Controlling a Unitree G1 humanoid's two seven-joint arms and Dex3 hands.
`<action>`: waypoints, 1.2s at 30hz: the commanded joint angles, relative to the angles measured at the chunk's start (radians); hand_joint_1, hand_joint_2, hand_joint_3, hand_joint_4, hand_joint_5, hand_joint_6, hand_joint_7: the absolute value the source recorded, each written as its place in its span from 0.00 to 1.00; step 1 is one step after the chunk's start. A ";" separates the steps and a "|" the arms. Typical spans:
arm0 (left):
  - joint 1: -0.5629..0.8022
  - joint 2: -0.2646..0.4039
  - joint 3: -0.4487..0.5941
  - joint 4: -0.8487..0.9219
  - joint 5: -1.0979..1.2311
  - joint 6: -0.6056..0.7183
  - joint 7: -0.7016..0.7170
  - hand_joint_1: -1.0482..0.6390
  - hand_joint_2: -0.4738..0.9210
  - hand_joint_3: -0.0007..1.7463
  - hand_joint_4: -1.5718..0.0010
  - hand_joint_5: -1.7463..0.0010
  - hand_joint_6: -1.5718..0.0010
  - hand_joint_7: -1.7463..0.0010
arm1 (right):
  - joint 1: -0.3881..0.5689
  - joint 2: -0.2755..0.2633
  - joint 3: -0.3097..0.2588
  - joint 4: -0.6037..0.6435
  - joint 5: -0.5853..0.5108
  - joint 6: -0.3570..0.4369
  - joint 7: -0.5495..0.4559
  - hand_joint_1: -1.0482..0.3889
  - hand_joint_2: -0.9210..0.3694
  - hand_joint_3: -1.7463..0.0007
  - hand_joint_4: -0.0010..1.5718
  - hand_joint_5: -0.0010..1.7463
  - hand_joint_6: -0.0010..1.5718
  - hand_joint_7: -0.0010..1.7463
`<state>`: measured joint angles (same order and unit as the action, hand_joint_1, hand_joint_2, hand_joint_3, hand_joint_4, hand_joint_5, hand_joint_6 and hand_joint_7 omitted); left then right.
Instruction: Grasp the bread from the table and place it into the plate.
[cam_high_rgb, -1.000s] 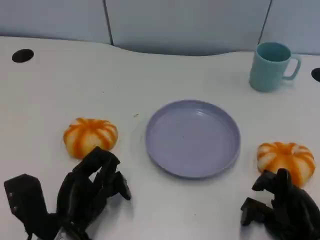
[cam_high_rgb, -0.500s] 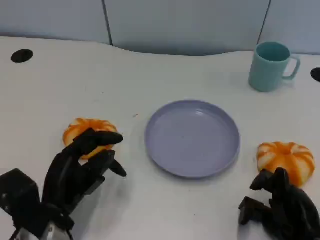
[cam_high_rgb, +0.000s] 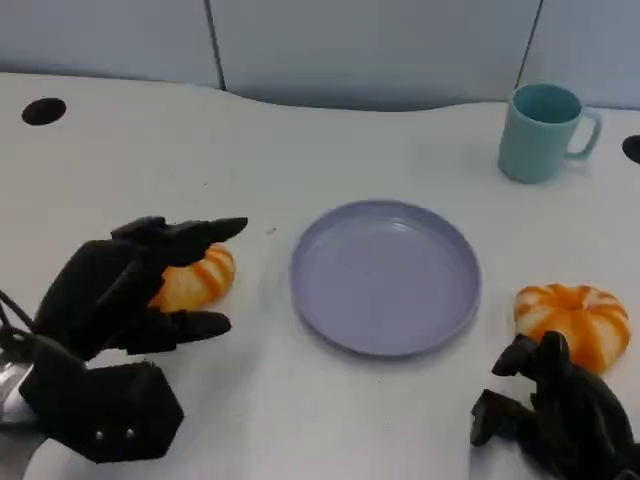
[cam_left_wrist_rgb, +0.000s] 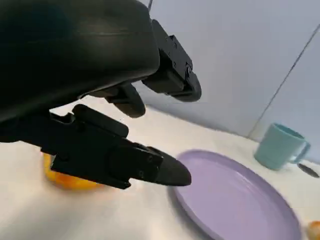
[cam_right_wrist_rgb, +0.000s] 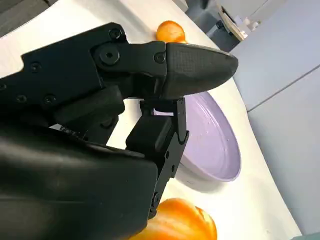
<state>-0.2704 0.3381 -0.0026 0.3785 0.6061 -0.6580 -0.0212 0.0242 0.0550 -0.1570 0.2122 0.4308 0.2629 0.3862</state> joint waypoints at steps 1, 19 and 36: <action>-0.014 0.072 -0.066 -0.116 0.146 0.160 -0.014 0.20 1.00 0.06 0.92 0.86 0.85 1.00 | 0.007 -0.011 -0.006 0.003 0.008 0.000 0.006 0.42 0.00 0.71 0.76 0.74 0.68 0.66; -0.316 0.075 -0.342 0.247 0.220 0.442 -0.072 0.20 1.00 0.02 1.00 0.99 0.96 1.00 | 0.029 -0.011 0.002 -0.027 0.014 0.017 0.007 0.42 0.00 0.69 0.74 0.76 0.66 0.69; -0.621 -0.060 -0.561 0.877 0.232 0.460 0.031 0.23 0.96 0.00 1.00 1.00 0.96 0.99 | 0.058 -0.011 0.002 -0.054 0.025 0.015 0.013 0.42 0.00 0.69 0.74 0.77 0.64 0.71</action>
<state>-0.8600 0.2862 -0.5499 1.2059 0.8401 -0.2037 -0.0116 0.0648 0.0555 -0.1463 0.1637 0.4501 0.2874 0.3957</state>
